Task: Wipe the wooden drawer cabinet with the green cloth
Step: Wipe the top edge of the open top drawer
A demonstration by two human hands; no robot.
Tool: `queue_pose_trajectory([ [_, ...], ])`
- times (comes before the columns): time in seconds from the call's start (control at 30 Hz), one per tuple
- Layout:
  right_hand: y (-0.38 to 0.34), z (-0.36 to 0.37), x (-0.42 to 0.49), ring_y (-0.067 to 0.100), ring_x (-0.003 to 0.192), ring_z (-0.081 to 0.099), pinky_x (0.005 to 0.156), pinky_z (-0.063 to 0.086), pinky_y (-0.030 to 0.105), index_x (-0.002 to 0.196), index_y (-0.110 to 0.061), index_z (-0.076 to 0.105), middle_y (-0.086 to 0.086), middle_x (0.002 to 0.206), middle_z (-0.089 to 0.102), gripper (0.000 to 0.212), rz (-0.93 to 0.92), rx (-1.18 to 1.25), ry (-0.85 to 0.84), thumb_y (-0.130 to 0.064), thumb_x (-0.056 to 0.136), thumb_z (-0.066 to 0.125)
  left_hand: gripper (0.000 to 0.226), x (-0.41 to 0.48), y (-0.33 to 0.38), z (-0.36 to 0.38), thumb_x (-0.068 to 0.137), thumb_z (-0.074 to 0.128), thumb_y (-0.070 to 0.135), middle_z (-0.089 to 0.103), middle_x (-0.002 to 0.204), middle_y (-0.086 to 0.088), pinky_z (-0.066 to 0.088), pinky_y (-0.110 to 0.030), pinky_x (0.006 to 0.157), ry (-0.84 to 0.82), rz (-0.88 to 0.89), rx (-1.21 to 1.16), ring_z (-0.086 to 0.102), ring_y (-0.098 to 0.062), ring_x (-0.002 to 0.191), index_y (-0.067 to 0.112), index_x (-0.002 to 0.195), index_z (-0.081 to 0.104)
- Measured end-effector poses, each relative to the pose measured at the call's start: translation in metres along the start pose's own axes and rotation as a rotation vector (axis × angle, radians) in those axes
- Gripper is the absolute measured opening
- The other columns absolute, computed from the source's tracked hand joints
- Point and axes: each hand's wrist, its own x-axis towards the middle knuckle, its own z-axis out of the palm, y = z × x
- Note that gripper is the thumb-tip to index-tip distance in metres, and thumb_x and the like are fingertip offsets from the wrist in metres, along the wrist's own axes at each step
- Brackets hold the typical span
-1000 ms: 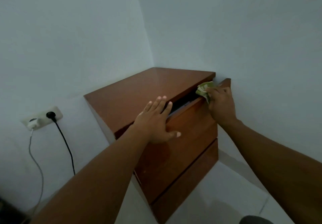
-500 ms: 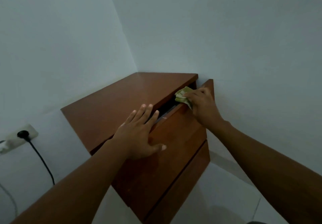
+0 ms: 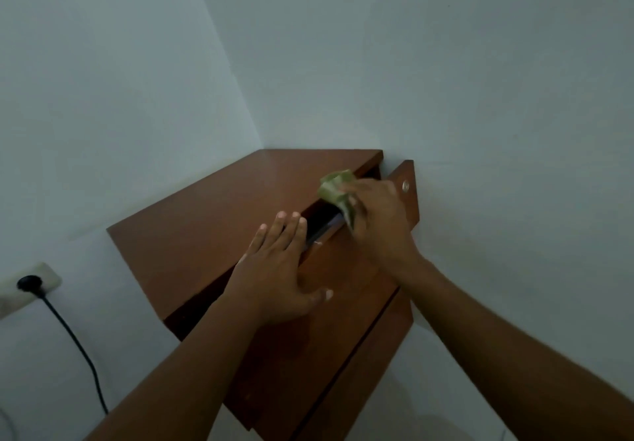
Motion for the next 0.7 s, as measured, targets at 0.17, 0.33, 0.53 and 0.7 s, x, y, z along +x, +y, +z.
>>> queue_pose_trajectory([
  [0.17, -0.033, 0.008, -0.064, 0.027, 0.107, 0.052, 0.085, 0.051, 0.033, 0.119, -0.010, 0.065, 0.007, 0.124, 0.064, 0.040, -0.175, -0.035, -0.232, -0.020, 0.080, 0.068, 0.123, -0.002, -0.003, 0.005, 0.070, 0.018, 0.091, -0.023, 0.163, -0.013, -0.012, -0.041, 0.122, 0.011, -0.077, -0.006, -0.028, -0.025, 0.148, 0.009, 0.156, -0.015],
  [0.33, -0.003, 0.019, -0.045, 0.028, 0.103, 0.052, 0.081, 0.046, 0.032, 0.116, -0.012, 0.068, 0.005, 0.117, 0.068, 0.033, -0.285, -0.148, -0.219, -0.022, 0.084, 0.068, 0.125, -0.001, -0.002, 0.003, 0.076, 0.035, 0.089, -0.026, 0.162, -0.013, -0.012, -0.041, 0.122, 0.001, -0.054, 0.018, -0.028, -0.025, 0.148, 0.007, 0.155, -0.017],
  [0.53, 0.092, 0.008, 0.012, 0.037, 0.097, 0.054, 0.080, 0.042, 0.034, 0.105, -0.008, 0.073, 0.013, 0.106, 0.071, 0.021, -0.007, -0.290, -0.151, -0.014, 0.085, 0.073, 0.123, -0.001, -0.001, 0.001, 0.078, 0.037, 0.088, -0.034, 0.159, -0.007, -0.012, -0.040, 0.123, -0.041, -0.004, 0.058, -0.033, -0.021, 0.146, 0.012, 0.153, -0.023],
  [0.7, 0.130, 0.010, 0.048, 0.041, 0.087, 0.058, 0.073, 0.035, 0.030, 0.092, 0.000, 0.071, 0.020, 0.096, 0.067, 0.017, 0.369, -0.223, -0.036, -0.002, 0.088, 0.054, 0.116, 0.002, -0.003, 0.003, 0.080, 0.030, 0.088, -0.027, 0.162, -0.004, -0.011, -0.043, 0.123, -0.020, -0.063, 0.024, -0.028, -0.019, 0.148, 0.015, 0.156, -0.018],
])
